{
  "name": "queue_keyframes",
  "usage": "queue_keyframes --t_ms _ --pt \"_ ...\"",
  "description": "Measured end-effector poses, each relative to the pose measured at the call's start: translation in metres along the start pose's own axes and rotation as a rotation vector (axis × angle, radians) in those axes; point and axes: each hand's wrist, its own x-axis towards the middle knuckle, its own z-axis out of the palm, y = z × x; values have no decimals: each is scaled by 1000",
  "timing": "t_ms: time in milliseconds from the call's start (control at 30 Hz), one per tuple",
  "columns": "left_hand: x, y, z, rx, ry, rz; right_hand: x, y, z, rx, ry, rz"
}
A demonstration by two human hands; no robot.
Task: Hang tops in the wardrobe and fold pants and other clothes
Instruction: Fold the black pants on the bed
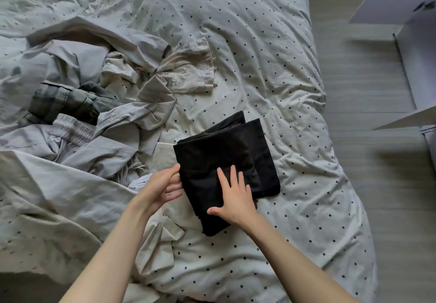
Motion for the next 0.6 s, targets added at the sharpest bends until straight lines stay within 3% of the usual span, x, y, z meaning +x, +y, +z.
queue_keyframes --t_ms 133,233,433,533,600 --pt "16 21 -9 90 -90 91 4 -2 12 17 39 3" --pt "25 29 -1 131 -148 108 5 0 8 174 116 -8" --pt "37 22 13 72 -5 138 20 19 -14 244 382 81" --pt "40 22 13 66 -14 136 38 32 -26 497 519 241" --pt "42 20 10 63 -20 132 52 44 -35 832 376 343"
